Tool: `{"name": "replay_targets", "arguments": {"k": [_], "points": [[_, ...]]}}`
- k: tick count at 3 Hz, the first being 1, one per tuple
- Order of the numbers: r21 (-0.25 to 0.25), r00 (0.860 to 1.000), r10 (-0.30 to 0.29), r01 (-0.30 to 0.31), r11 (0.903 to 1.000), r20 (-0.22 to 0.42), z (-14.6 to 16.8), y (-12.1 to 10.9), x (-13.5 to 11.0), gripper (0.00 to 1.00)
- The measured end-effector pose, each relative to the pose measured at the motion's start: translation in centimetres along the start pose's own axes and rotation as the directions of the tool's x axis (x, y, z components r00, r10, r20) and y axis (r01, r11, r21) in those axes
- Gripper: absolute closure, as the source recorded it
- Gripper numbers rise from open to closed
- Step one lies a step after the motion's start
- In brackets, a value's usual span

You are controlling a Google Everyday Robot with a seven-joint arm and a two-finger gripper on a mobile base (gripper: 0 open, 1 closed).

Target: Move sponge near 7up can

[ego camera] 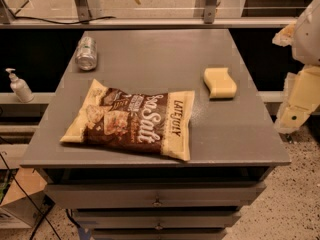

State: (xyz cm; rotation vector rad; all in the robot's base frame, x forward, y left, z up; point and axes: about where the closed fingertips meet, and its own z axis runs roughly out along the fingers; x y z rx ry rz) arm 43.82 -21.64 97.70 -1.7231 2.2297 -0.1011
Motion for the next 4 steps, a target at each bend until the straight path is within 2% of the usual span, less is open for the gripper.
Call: {"name": "replay_targets", "arguments": {"k": [1,2,3,4], "points": [[0.001,1.000,0.000,0.000,1.0000,0.001,0.0,0.0,0.0,0.00],[0.017,0.998,-0.014,0.013,0.9998,0.062,1.0,-0.7,-1.1,0.00],[0.034,0.983,-0.059,0.054,0.9980,0.175,2.9,-2.1,-3.3,0.00],[0.041,0.981,-0.065,0.058,0.9975,0.184,2.9,-2.2,-3.6,0.00]]}}
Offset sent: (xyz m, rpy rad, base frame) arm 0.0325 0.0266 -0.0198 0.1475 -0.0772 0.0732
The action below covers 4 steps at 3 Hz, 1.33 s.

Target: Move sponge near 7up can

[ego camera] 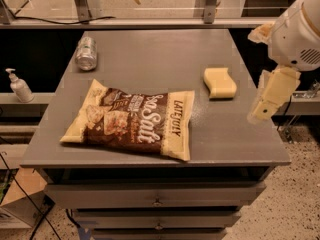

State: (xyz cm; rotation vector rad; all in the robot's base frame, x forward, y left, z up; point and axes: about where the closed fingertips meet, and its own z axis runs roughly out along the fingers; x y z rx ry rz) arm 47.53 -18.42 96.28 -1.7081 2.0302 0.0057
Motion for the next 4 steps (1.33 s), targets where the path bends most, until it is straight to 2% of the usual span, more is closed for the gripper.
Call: {"name": "replay_targets", "arguments": {"k": [1,2,3,4], "points": [[-0.009,0.995,0.079,-0.079,0.9968,0.055,1.1,-0.6,1.3,0.00],[-0.032,0.968,0.161,-0.157,0.9870,0.194,3.5,-2.6,1.8,0.00],[-0.060,0.927,0.211,-0.202,0.9775,0.311,6.2,-5.2,1.6,0.00],[-0.074,0.923,0.218,-0.205,0.9759,0.316,6.8,-5.2,1.6,0.00]]}}
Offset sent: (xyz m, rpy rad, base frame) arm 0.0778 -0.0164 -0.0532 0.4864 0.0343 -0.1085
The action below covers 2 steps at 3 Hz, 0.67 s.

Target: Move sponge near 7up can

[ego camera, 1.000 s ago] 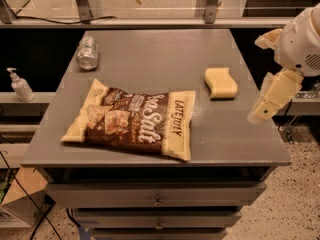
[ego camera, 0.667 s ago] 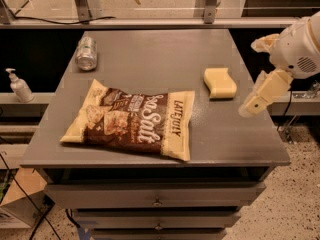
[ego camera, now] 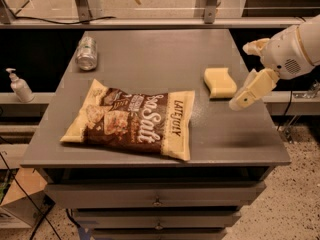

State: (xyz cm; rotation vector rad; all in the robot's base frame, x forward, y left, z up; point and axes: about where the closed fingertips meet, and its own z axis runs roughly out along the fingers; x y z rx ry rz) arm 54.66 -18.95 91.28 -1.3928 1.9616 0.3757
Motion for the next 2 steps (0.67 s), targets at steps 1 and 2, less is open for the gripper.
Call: {"name": "replay_targets", "arguments": {"k": [1,2], "points": [[0.009,1.000,0.010,-0.010,0.9999,-0.010,0.6,0.2,-0.3,0.00],[0.025,0.999,0.020,-0.020,0.9995,0.032,2.7,-0.9,-1.1,0.00]]}}
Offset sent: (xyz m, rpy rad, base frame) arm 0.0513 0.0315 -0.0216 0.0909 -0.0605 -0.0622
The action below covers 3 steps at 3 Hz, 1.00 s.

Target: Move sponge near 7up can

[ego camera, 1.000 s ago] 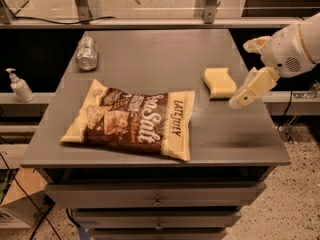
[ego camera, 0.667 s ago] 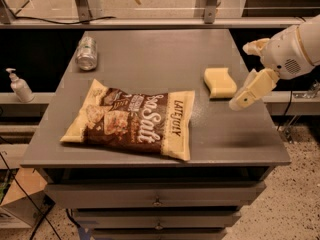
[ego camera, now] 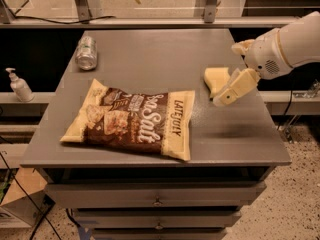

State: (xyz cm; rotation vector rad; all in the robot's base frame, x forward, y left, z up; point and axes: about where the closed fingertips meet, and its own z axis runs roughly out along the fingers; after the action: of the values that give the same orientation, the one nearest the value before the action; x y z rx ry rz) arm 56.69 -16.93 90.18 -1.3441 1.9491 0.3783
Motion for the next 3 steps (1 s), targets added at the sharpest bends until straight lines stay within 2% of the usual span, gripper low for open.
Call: {"name": "replay_targets", "arguments": {"k": [1,3], "points": [[0.015,1.000,0.023,-0.024,0.9996,0.015,2.4,-2.2,0.5,0.00],[0.056,0.994,0.105,-0.106,0.9928,0.020,5.5,-6.7,3.4,0.00]]}}
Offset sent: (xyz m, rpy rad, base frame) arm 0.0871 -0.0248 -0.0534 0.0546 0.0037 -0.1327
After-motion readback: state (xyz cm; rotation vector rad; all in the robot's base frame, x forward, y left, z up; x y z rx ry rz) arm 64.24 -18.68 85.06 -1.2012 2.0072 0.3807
